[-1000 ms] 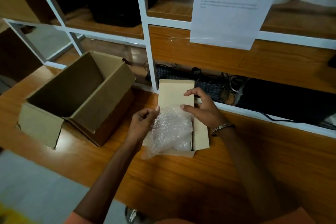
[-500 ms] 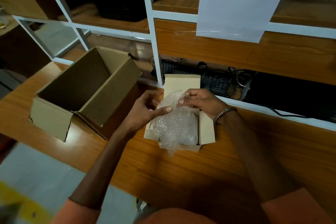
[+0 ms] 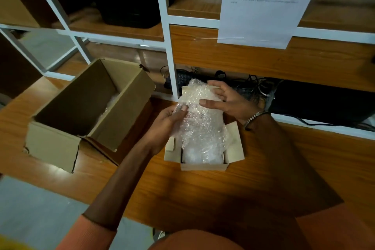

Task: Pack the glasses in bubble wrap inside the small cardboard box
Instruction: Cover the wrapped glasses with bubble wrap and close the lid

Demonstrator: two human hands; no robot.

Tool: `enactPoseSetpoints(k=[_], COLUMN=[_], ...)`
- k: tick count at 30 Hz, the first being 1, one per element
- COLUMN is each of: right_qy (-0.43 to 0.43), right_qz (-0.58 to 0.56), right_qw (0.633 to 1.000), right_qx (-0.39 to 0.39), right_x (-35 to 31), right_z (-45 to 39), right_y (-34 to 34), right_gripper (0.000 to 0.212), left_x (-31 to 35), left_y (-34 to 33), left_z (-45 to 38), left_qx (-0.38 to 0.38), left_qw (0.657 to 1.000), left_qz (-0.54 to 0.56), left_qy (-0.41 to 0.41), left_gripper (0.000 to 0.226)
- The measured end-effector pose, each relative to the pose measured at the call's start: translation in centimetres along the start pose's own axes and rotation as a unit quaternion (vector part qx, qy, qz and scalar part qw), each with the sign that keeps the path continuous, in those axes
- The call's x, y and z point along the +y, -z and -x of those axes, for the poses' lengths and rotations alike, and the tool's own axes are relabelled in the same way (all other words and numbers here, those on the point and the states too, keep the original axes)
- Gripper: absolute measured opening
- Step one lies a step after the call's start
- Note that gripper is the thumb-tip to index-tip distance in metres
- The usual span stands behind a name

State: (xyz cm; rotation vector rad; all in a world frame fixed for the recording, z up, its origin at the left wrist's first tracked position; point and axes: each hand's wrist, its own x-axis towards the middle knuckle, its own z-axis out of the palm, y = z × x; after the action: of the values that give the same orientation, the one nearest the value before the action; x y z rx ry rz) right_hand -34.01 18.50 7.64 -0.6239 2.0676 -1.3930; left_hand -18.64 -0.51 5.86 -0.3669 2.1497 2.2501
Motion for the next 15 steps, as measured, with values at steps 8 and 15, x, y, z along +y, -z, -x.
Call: enactPoseSetpoints(k=[8, 15], right_qy=[-0.124, -0.087], right_qz=[-0.196, -0.176], right_qw=[0.964, 0.971], right_qx=[-0.127, -0.133], right_x=[4.1, 3.8], right_z=[-0.5, -0.1], right_y=[-2.1, 0.0], right_gripper=[0.021, 0.02], left_x=[0.4, -1.1], left_y=[3.3, 5.8], left_z=[-0.4, -1.2], left_qx=[0.048, 0.095], left_qw=[0.987, 0.993], left_qz=[0.148, 0.051], left_qy=[0.05, 0.054], left_gripper=[0.035, 0.024])
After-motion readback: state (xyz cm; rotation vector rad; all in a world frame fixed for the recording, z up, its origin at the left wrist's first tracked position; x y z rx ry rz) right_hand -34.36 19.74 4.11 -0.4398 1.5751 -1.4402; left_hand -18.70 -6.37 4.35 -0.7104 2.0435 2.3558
